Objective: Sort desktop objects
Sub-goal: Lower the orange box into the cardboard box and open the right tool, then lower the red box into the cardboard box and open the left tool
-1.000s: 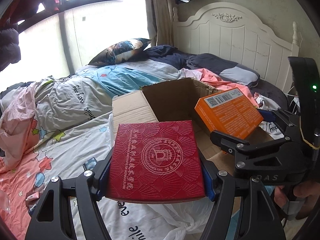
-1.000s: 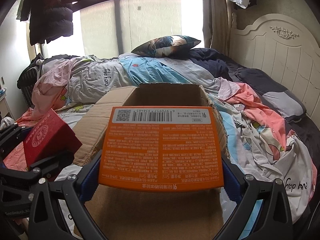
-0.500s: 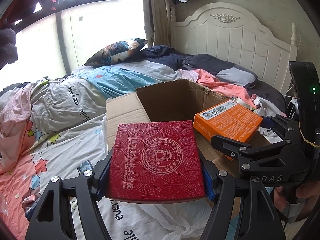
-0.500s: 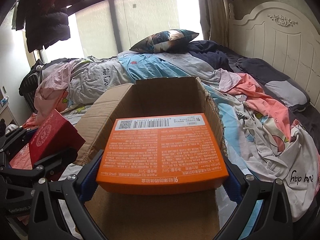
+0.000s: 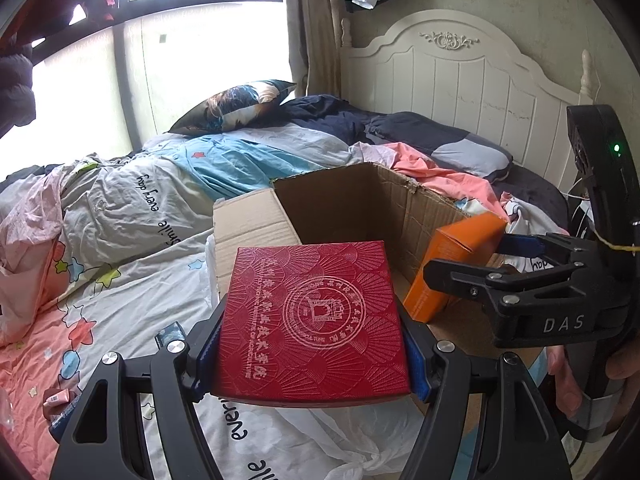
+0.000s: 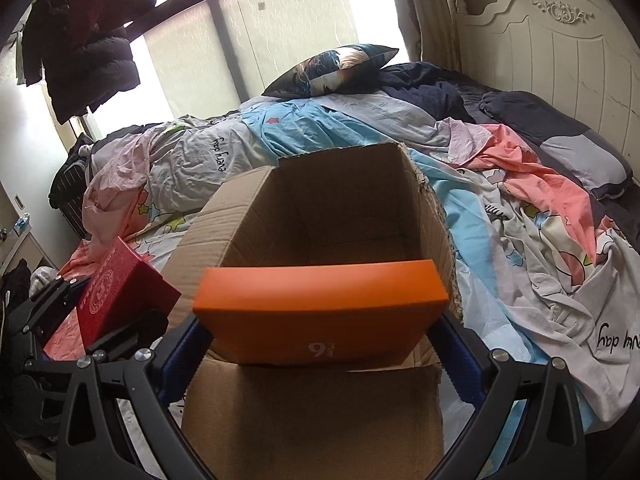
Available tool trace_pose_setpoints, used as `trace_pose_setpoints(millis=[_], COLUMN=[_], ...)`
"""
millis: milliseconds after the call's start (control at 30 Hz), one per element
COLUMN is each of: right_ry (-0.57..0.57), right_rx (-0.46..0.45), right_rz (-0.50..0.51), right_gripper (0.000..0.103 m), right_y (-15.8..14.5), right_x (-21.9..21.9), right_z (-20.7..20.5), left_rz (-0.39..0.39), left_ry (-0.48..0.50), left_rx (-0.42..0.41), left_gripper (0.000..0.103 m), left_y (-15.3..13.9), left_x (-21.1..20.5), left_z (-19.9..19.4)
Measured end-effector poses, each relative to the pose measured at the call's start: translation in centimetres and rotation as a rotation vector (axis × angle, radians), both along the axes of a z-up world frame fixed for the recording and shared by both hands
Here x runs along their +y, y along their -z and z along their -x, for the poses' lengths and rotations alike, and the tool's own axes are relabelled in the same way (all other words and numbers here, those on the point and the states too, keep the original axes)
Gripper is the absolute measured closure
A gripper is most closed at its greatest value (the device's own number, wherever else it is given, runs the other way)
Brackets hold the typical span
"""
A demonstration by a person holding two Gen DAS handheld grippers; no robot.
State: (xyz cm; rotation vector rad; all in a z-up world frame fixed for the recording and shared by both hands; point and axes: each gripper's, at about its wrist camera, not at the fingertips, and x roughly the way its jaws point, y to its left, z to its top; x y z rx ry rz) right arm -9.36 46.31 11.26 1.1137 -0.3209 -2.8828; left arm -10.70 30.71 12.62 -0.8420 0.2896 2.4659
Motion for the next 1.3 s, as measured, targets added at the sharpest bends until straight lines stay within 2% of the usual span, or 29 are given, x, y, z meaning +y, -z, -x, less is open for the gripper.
trace_pose_setpoints(millis=[567,833,1300], right_ry=[0.034,0.054,0.094], right_rx=[0.022,-0.005,-0.003], right_rz=[-0.031,-0.117,-0.119], right_gripper=[0.001,0.001,0.001], right_y=[-1.2,-0.1,-0.5], right_x=[0.8,0.8,2.8], right_z=[-0.1,-0.6,-1.5], left_rz=[0.01,0.019,0.046], left_ry=[0.036,0.058,0.103], left_rx=[-0.005,-0.008,-0.014], left_gripper=[0.03,0.03,0.03], left_y=[0.6,0.9,1.7], left_x=[1.4,3.0,5.7], left_z=[-0.1,0.1,1.1])
